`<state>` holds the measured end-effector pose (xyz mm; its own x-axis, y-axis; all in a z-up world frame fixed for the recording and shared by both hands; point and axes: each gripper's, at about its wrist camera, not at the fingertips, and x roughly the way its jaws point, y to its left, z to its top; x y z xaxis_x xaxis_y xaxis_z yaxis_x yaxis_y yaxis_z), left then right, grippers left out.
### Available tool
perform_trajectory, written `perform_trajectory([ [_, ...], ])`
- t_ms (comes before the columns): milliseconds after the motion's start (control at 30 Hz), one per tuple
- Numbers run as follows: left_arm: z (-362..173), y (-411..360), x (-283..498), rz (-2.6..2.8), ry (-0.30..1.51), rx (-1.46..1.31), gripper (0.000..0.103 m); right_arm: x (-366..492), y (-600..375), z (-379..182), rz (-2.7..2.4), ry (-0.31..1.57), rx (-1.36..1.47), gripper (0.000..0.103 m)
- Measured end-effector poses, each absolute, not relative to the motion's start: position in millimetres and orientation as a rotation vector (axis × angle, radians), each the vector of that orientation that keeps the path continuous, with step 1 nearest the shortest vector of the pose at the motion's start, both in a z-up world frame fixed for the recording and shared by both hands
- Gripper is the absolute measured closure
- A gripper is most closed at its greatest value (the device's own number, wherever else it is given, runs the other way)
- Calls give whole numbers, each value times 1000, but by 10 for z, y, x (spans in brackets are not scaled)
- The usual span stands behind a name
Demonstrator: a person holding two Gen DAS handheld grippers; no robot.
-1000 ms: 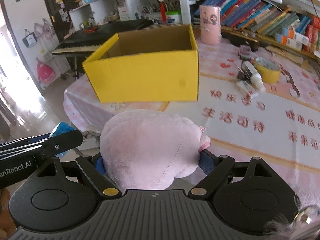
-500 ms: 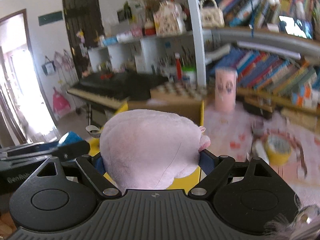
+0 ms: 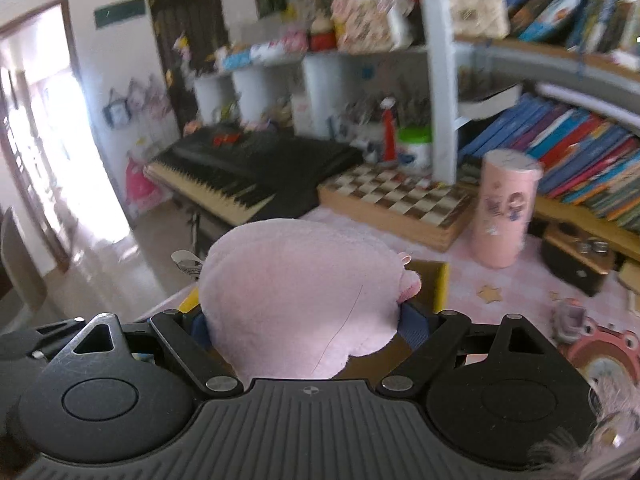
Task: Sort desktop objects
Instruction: 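Lower pig into yellow box and open right tool while left tool releases sponge inside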
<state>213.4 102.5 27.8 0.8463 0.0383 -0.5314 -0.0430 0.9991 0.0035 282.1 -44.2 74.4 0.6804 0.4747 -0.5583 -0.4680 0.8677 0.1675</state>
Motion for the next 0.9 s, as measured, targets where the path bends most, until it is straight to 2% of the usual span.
perform_trajectory([
  [433, -68, 894, 2473, 84, 718, 20, 65, 3748, 268, 61, 573, 1058, -133, 15],
  [767, -140, 982, 2526, 135, 764, -21, 63, 3971, 465, -210, 550, 1118, -203, 12],
  [833, -133, 990, 2521, 138, 752, -34, 62, 3961, 413, -191, 536, 1094, -161, 3],
  [900, -114, 991, 2504, 137, 737, -42, 60, 3946, 372, -130, 530, 1055, -139, 2],
])
